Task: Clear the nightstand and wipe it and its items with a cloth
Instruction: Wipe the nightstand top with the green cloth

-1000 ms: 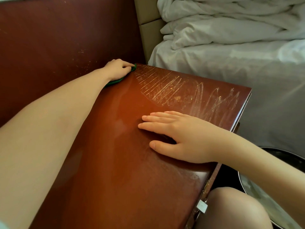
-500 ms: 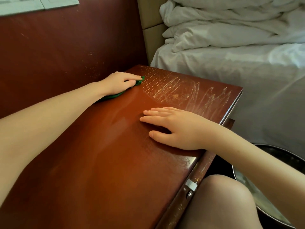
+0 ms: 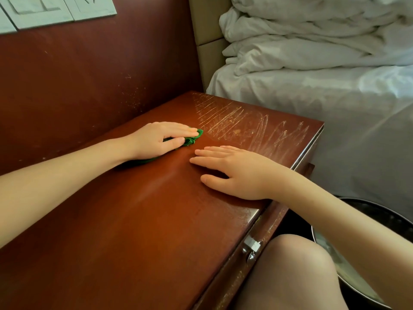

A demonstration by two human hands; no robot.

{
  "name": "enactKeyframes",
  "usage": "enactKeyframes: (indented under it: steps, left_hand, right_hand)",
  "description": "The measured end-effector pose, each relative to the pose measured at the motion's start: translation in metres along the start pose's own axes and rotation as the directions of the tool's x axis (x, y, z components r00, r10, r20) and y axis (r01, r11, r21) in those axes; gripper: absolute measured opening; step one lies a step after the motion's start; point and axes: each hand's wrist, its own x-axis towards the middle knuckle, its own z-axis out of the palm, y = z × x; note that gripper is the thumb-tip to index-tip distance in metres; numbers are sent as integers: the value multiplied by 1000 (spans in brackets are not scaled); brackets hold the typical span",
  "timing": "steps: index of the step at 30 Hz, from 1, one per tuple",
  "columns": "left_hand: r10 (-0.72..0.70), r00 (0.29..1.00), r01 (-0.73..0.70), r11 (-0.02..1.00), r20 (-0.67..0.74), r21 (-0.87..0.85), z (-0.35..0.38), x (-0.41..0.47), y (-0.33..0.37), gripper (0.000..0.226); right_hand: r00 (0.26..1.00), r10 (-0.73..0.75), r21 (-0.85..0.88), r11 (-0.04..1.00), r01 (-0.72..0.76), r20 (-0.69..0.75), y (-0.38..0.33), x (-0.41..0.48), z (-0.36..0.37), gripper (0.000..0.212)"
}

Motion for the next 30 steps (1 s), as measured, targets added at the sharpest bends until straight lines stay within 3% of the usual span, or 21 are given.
enactKeyframes:
  steps: [6,18,30]
  left_hand:
    - [-25,1000,25,992,-3,-127,-1,7,-7,36]
    - [-265,960,263,964,-92,-32,-4,64,-60,37]
    - [-479,872,477,878,-103,-40,-8,124,-90,37]
  right_hand:
    - [1000,6,-6,1000,-6,-1,0,0,1,51]
    - [1000,4,-19,1000,-4,14,1,1,0,52]
    - [1000,-11,3,1000,11,26,2,1,-1,52]
